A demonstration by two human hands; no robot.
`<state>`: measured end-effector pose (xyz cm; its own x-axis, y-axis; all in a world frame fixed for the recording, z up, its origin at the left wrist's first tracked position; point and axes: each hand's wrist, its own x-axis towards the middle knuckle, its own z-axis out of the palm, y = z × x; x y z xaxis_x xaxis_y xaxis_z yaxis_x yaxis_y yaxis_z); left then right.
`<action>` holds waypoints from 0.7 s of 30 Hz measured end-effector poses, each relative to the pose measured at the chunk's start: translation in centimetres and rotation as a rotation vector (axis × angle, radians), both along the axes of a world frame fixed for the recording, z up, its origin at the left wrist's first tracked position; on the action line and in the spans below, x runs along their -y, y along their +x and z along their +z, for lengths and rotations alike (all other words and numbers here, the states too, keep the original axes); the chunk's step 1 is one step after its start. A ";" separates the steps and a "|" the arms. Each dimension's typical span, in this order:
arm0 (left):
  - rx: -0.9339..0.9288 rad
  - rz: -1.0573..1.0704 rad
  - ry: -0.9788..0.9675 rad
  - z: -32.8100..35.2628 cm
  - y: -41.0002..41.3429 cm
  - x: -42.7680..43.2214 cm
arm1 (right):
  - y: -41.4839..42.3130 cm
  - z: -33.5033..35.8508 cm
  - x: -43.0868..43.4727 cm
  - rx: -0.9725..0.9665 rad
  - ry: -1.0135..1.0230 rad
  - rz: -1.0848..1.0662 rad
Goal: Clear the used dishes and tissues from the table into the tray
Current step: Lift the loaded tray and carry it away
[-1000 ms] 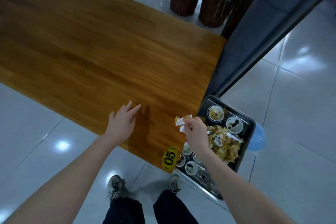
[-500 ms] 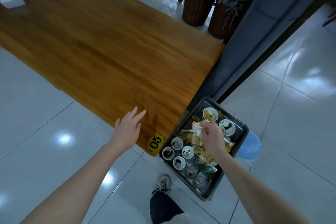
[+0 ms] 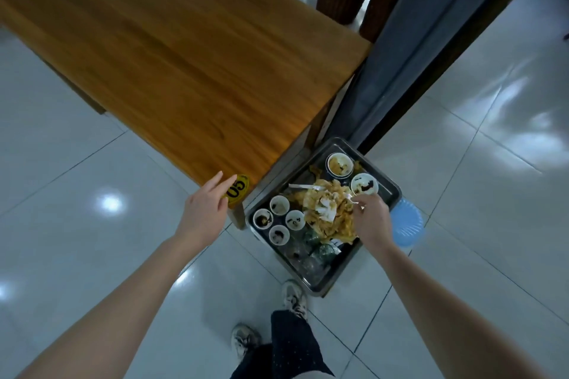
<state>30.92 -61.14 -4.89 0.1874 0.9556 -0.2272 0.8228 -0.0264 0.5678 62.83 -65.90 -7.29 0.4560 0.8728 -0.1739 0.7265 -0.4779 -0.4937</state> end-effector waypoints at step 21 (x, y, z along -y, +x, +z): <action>-0.133 0.505 0.013 0.0 19.0 13.1 | 16.9 0.6 -1.4 -0.045 -0.076 0.525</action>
